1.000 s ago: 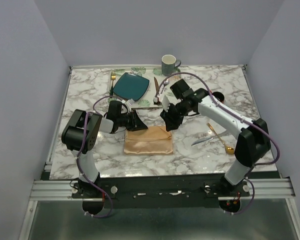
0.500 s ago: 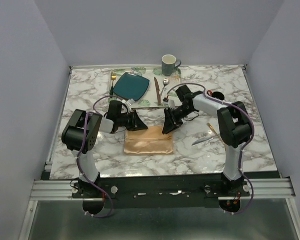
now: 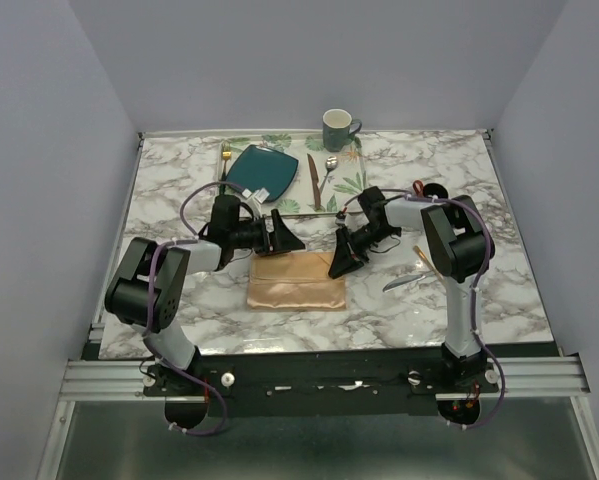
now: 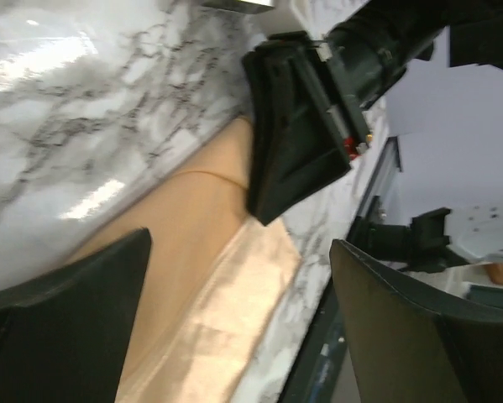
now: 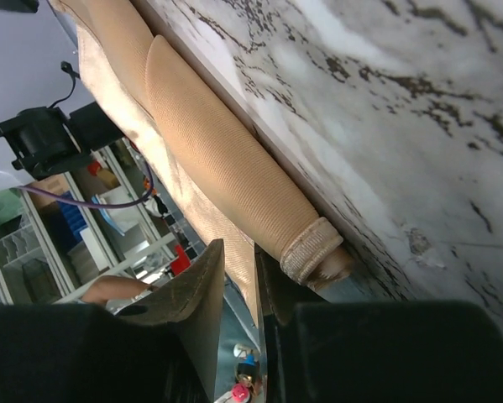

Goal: Fold the napkin into a case and place the utensils inside
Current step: Fold the lower triangle-folded napkin at the center of the board.

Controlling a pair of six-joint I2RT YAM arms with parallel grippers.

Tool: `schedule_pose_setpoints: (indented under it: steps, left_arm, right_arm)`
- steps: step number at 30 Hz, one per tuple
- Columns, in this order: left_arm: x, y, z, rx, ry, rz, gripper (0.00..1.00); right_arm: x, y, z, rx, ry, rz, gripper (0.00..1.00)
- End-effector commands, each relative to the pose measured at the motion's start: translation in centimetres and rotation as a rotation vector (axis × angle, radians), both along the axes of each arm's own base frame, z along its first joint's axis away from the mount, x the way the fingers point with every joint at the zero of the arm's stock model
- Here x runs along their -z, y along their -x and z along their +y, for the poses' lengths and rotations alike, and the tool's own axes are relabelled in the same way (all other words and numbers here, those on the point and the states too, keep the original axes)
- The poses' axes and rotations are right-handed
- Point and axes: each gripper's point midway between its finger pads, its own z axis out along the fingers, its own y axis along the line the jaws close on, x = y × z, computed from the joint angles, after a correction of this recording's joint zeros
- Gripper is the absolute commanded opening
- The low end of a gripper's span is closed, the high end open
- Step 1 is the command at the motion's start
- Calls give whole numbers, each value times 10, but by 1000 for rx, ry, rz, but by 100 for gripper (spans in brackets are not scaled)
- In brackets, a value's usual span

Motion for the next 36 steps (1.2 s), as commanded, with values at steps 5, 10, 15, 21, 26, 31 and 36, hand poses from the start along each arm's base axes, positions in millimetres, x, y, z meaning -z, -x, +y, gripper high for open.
schedule_pose_setpoints:
  steps: [5, 10, 15, 21, 26, 31, 36]
  left_arm:
    - [1, 15, -18, 24, 82, 87, 99]
    - [28, 7, -2, -26, 57, 163, 99]
    - [57, 9, 19, -56, 22, 235, 99]
    - [53, 12, 29, -47, 50, 240, 99]
    - [54, 18, 34, -49, 51, 250, 99]
    - [67, 17, 35, -60, 30, 247, 99]
    - [67, 14, 35, -58, 22, 243, 99]
  right_arm:
    - [36, 0, -10, 7, 93, -20, 30]
    - [42, 1, -17, 14, 119, -14, 30]
    - [49, 4, -26, 30, 141, 3, 30]
    - [53, 4, -32, 22, 158, -14, 30]
    - [47, 0, -30, 15, 144, -43, 30]
    - [-8, 2, -4, -38, -61, -109, 41]
    - [-88, -6, 20, -56, -229, -221, 53]
